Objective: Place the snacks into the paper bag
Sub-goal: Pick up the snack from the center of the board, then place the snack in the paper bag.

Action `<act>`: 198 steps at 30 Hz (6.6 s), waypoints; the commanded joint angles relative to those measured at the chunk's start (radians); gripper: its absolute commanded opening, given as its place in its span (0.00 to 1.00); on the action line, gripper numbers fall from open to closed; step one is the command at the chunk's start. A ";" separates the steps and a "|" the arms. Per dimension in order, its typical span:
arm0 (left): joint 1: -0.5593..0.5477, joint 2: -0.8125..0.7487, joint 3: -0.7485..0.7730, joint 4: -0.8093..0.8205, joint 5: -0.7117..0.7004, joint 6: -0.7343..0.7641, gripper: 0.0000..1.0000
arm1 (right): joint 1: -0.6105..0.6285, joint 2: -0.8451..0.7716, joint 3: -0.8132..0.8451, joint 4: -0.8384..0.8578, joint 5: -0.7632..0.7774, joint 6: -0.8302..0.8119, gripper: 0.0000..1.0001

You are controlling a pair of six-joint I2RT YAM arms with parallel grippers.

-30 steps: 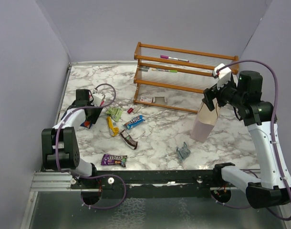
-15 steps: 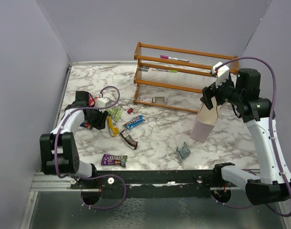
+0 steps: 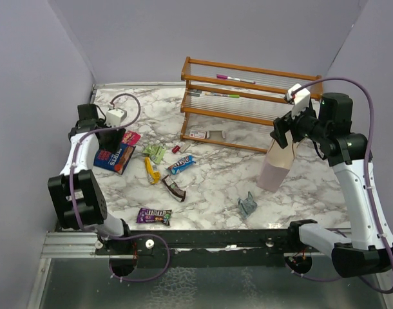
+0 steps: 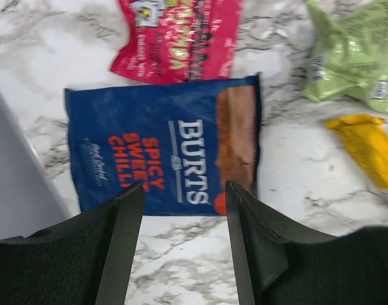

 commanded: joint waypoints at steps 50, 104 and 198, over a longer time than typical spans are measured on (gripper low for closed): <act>0.287 0.518 0.405 -0.291 0.158 0.268 0.00 | 0.005 0.004 0.009 0.004 0.001 0.010 0.86; -1.027 0.105 0.896 -0.292 0.138 0.217 0.00 | 0.129 0.187 0.016 0.517 -0.739 0.375 0.66; -1.009 -0.057 0.511 0.078 -0.241 -0.002 0.84 | -0.147 -0.249 -0.265 0.589 0.000 0.311 0.01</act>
